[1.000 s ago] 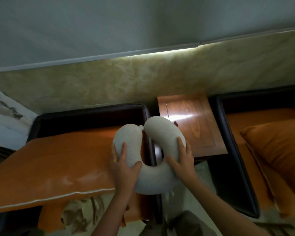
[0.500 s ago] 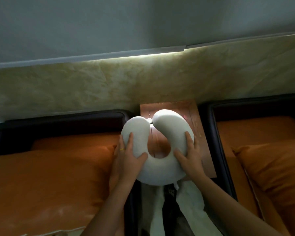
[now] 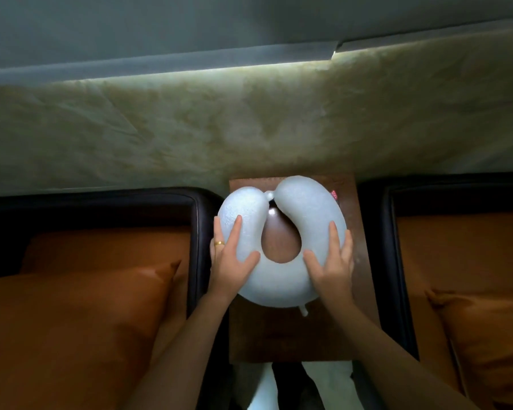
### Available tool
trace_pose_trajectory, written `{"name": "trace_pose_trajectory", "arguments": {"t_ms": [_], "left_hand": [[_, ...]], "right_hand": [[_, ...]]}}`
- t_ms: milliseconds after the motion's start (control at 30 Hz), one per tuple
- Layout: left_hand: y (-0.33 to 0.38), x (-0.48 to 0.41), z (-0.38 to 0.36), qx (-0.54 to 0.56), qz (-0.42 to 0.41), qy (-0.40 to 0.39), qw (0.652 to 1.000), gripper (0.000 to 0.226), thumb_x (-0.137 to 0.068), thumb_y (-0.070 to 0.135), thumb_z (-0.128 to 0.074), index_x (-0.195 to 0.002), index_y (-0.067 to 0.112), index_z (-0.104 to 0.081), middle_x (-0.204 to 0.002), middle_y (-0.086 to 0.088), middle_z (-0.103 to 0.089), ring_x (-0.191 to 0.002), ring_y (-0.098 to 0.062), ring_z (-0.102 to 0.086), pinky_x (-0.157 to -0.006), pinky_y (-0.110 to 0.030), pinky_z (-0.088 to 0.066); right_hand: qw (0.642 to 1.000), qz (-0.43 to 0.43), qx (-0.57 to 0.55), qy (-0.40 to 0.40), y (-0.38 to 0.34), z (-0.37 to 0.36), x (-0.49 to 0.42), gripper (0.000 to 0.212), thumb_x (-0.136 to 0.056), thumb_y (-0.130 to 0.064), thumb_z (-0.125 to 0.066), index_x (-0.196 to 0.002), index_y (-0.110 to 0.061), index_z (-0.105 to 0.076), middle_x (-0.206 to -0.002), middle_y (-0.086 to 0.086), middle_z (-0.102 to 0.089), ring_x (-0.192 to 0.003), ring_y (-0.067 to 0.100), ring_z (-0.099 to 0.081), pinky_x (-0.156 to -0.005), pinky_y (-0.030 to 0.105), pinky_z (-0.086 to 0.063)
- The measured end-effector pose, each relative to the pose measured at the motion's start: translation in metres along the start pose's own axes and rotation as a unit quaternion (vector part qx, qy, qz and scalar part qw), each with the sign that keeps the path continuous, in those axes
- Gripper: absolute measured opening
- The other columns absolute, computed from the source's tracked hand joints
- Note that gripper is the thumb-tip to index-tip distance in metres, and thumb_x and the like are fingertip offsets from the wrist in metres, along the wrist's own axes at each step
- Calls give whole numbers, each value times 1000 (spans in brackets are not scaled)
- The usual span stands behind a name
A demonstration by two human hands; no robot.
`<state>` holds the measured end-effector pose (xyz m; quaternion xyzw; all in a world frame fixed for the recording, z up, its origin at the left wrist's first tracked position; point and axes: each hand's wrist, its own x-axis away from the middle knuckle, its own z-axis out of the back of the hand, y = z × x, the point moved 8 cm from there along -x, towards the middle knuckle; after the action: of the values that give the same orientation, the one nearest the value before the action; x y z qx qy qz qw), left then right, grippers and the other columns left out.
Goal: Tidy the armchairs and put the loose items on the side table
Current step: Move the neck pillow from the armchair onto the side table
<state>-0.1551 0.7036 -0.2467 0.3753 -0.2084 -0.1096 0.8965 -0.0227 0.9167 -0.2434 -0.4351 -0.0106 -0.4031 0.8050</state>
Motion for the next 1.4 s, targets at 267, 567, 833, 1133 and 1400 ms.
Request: {"name": "trace_pose_trajectory", "arguments": {"t_ms": [267, 567, 833, 1133, 1400], "left_hand": [[-2, 29, -5, 24, 67, 65, 995, 84, -84, 70, -47, -154, 50, -3, -162, 14, 25, -153, -20, 12, -119, -51, -22], [7, 9, -25, -44, 57, 8, 997, 73, -94, 64, -40, -155, 46, -4, -159, 16, 31, -148, -13, 29, -110, -47, -24], [7, -13, -23, -92, 68, -36, 993, 70, -96, 62, -40, -150, 57, 5, -154, 24, 37, -148, -12, 28, -108, -70, -28], [14, 10, 3, 13, 111, -71, 991, 72, -99, 39, -53, -154, 50, -9, -164, 7, 16, -140, -20, -30, -101, -29, -40], [-17, 130, 37, 30, 262, -113, 958, 52, -101, 29, -50, -151, 20, -37, -143, -8, -53, -126, -23, -53, -105, -33, -43]], "right_hand": [[993, 89, 76, -23, 9, 8, -4, 80, -86, -73, -36, -156, -50, -3, -167, -9, 12, -154, 26, 8, -118, 65, -17], [981, 112, 154, -45, -4, -7, -35, 71, -93, -63, -34, -157, -43, -12, -166, -7, 18, -152, 25, 23, -120, 64, -15], [979, 81, 175, -58, -7, -11, -44, 71, -93, -61, -33, -156, -44, -9, -165, -6, 20, -152, 28, 23, -120, 63, -14], [964, 57, 235, -108, -19, 3, -35, 73, -94, -56, -42, -158, -37, -12, -167, 6, 5, -153, 34, 10, -121, 62, -1], [978, 140, 140, -57, -60, 22, 50, 59, -91, -26, -61, -146, -14, -45, -138, 9, -56, -126, 29, -51, -108, 51, -40]]}}
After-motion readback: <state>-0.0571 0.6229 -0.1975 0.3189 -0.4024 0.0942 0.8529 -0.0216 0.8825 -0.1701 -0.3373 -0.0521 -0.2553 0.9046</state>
